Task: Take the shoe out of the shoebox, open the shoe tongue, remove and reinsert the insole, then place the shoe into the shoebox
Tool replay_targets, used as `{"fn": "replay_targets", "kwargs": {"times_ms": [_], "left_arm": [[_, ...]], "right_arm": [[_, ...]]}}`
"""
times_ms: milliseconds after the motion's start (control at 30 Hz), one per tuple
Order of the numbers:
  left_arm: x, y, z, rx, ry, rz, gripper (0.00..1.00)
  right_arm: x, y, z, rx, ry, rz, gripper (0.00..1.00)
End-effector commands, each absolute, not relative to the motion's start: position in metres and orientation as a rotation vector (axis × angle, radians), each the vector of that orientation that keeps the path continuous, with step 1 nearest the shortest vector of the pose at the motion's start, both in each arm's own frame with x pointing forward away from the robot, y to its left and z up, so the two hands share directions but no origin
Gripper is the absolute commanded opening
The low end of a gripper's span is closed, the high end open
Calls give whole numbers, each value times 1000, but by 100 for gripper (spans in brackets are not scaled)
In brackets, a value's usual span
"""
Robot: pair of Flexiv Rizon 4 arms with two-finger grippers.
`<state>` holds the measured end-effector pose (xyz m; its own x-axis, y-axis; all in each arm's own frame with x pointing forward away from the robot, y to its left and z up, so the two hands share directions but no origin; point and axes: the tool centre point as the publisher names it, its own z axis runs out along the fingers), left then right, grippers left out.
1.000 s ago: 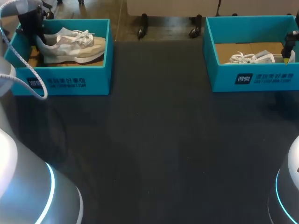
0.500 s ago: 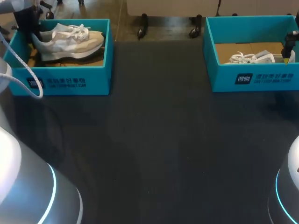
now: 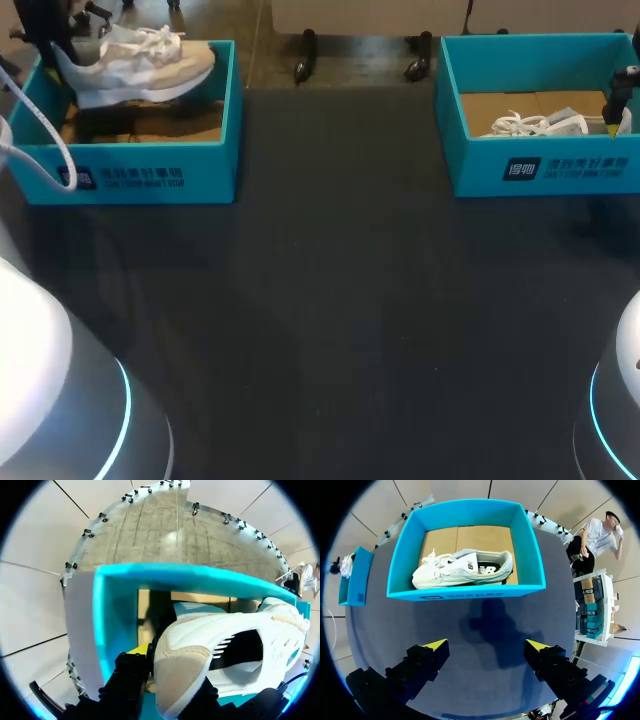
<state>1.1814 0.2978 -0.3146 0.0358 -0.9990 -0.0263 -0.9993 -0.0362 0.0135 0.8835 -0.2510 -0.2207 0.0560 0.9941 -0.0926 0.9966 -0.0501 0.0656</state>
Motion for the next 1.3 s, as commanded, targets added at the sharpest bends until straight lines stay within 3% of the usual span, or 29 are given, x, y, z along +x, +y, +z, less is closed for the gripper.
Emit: {"fn": "replay_targets", "kwargs": {"times_ms": [33,533,1300], "left_arm": [[1178,301,-274,-2257,2170,78,0],[1116,303,-173,-2124,2273,-114,0],[1101,297,-161,-2145,2192,-114,0]], "right_arm": [[883,-251,-221,2198,2085,-34,100],[883,-251,-221,2198,2085,-34,100],[883,-251,-221,2198,2085,-34,100]]}}
